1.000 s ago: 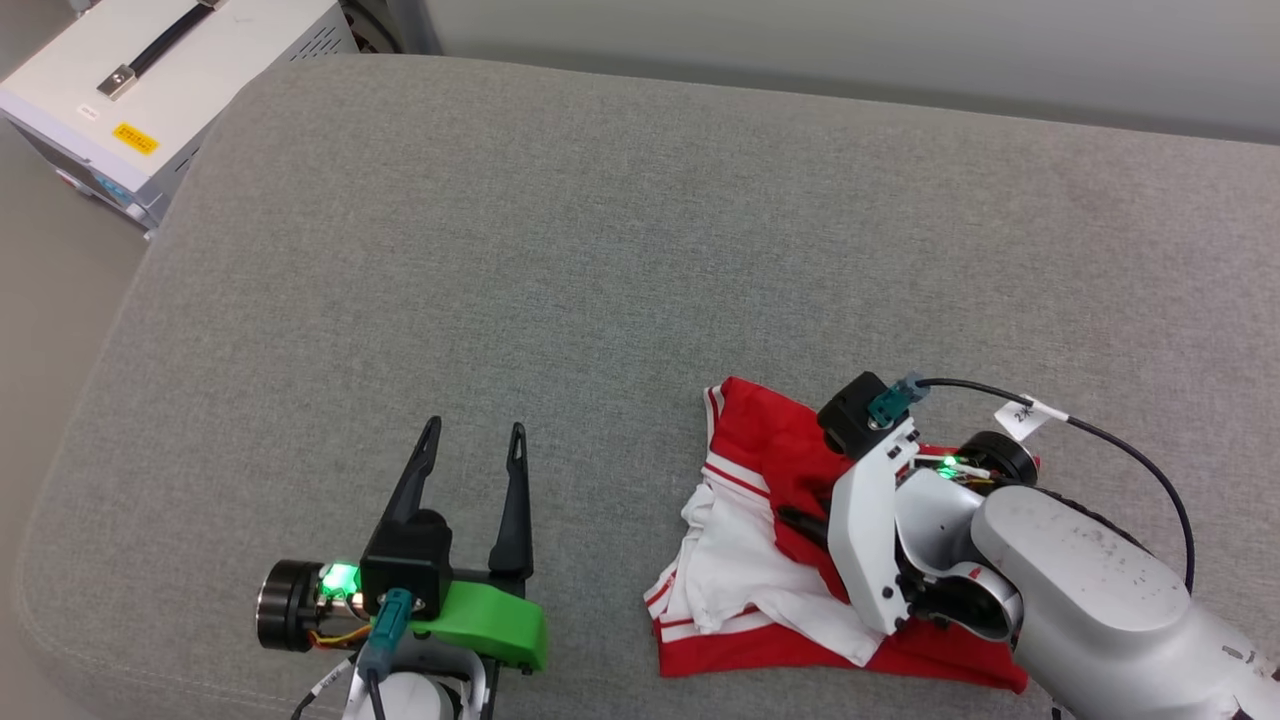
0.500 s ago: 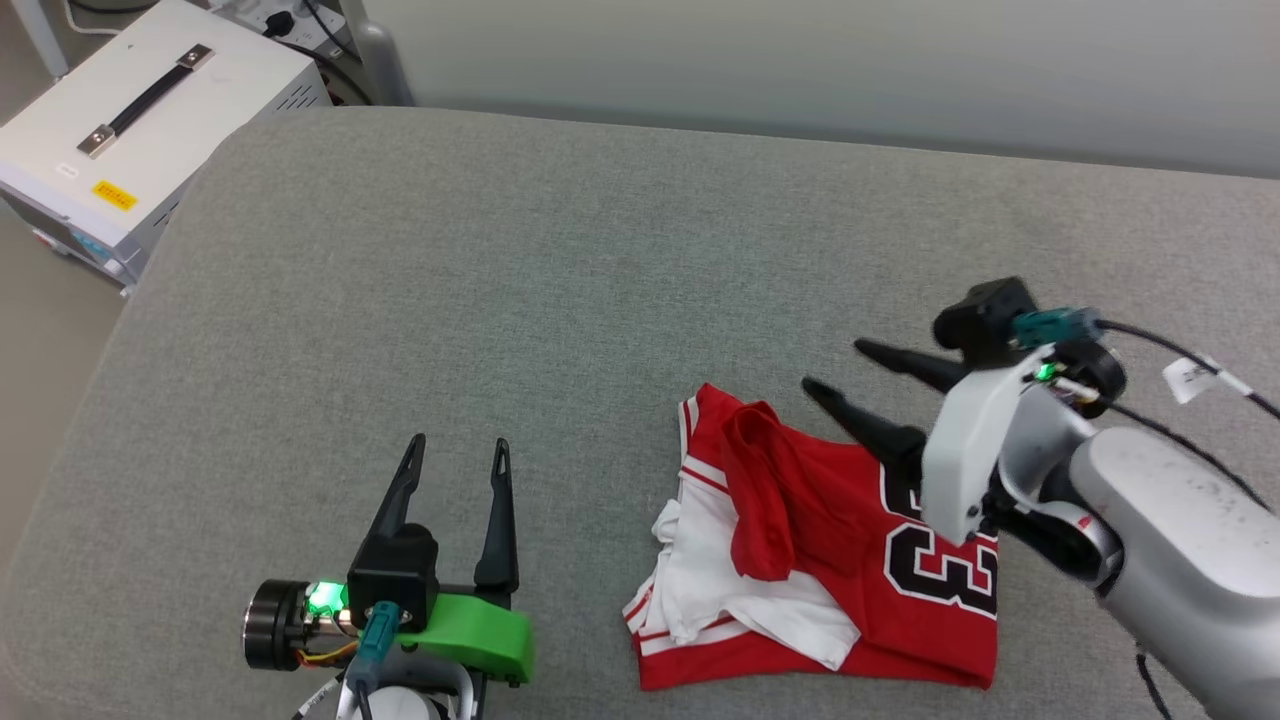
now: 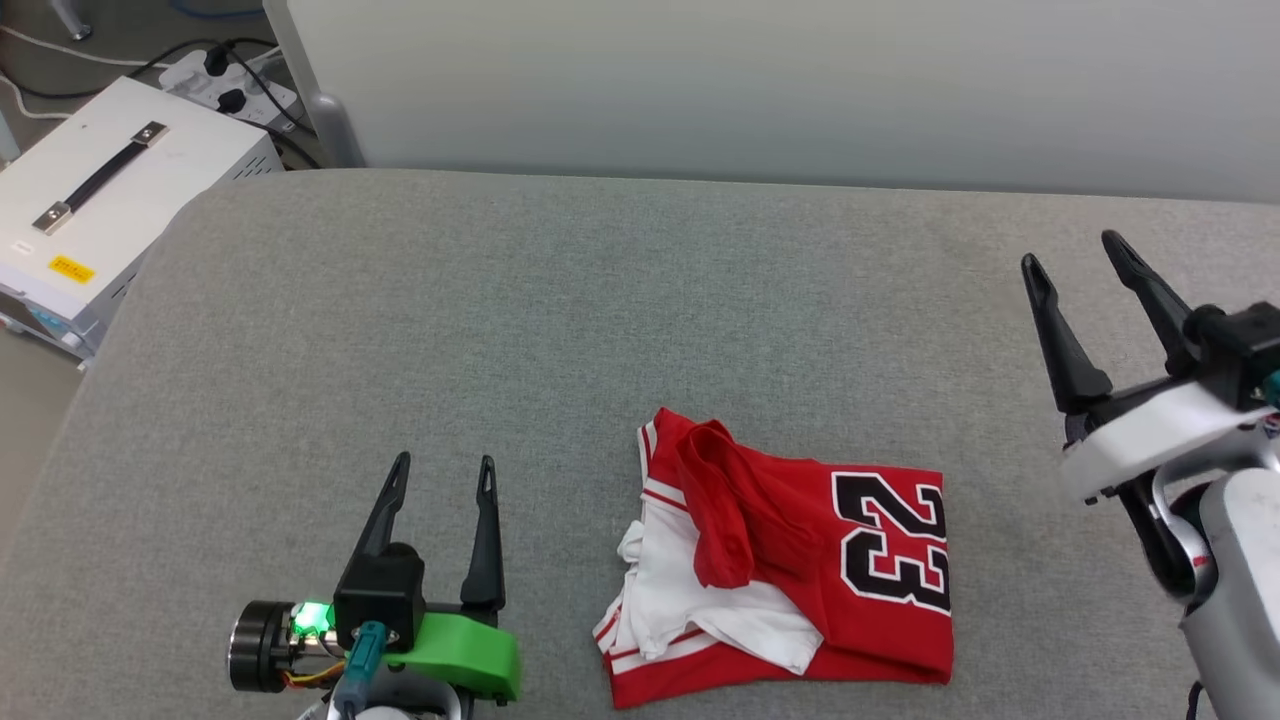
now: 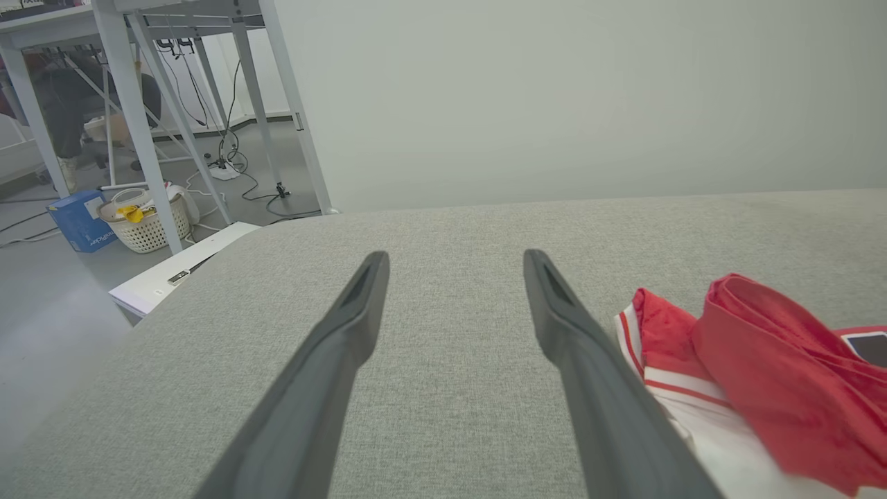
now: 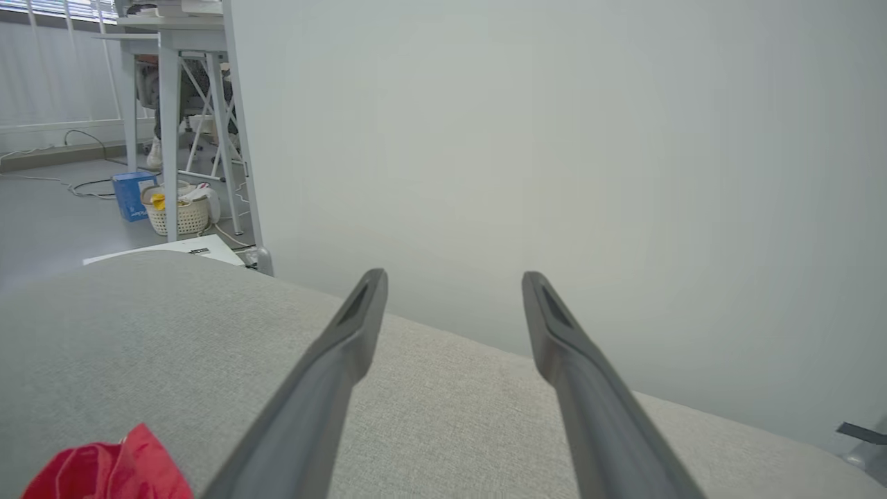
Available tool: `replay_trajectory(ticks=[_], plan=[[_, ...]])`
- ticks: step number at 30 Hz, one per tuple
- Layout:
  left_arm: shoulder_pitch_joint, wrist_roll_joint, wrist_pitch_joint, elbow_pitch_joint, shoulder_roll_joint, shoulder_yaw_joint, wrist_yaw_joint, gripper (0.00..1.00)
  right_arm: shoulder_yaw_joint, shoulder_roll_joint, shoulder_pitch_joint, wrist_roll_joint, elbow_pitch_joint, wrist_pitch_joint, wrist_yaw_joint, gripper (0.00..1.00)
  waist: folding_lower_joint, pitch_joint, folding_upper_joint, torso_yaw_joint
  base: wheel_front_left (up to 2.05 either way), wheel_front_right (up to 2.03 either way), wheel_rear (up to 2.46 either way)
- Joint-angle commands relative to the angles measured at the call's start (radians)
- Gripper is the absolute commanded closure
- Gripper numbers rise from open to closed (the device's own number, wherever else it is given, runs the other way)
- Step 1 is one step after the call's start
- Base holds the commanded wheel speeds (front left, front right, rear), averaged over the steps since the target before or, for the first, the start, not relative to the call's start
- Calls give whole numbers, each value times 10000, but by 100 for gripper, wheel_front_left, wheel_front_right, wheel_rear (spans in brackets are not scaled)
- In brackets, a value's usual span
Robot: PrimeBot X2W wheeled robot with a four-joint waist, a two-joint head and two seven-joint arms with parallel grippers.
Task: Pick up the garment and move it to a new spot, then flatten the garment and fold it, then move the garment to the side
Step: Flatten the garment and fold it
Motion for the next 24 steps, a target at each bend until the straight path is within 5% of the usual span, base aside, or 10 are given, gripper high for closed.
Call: replay_trajectory(ticks=[1,14,24], plan=[[167,59,-57,-26,70,30,-50,0,-371,264,365,-350,-126,-168,-6,0,-1,-143,62,-119,0,0,0],[605,68,-57,-218,160,116,-36,0,-2209,2112,3207,-1718,-1324,-487,-6,0,-1,-542,62,-350,0,0,0],[857,62,-57,-181,155,76,-64,0,-2503,2751,4755,-2030,-1932,-490,-6,0,-1,-808,62,-395,0,0,0]])
